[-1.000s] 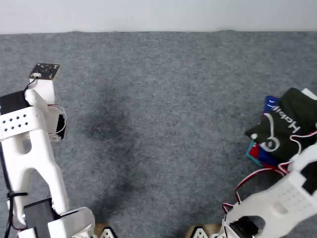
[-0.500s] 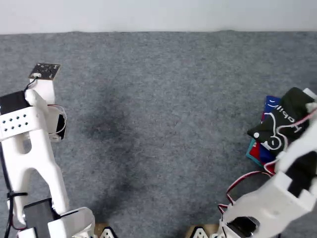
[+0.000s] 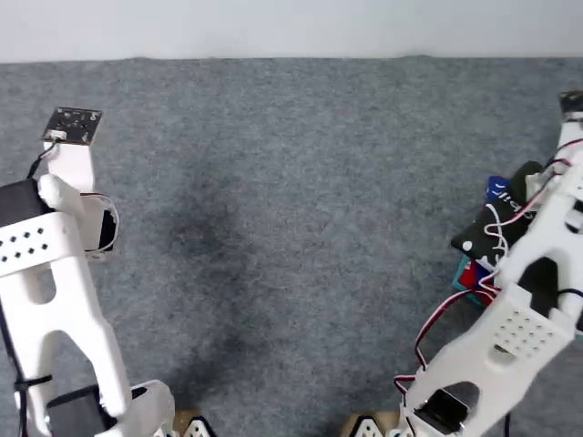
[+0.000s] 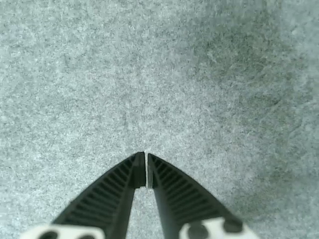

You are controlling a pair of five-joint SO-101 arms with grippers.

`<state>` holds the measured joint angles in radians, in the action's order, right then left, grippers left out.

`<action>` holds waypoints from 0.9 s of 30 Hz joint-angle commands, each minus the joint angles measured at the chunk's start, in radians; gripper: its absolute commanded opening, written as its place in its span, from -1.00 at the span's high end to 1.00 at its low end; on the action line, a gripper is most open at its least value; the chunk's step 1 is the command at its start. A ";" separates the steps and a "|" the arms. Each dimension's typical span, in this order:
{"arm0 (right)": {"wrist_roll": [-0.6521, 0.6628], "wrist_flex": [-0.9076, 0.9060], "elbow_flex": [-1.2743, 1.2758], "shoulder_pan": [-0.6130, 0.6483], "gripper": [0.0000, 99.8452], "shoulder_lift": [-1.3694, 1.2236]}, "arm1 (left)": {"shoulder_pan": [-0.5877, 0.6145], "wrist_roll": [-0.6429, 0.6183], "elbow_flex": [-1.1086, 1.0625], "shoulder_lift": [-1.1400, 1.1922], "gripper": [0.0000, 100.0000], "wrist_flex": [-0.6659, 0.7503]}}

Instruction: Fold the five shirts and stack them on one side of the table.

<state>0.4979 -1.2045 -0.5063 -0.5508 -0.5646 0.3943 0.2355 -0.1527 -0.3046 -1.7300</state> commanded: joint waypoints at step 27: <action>-0.094 -0.593 -0.178 0.114 0.93 0.219 | -0.003 -0.002 -0.101 -0.353 0.97 -0.025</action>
<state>0.4166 -1.7538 -0.6736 -0.4434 -0.5109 0.3943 0.2355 -0.2570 -0.5992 -1.7346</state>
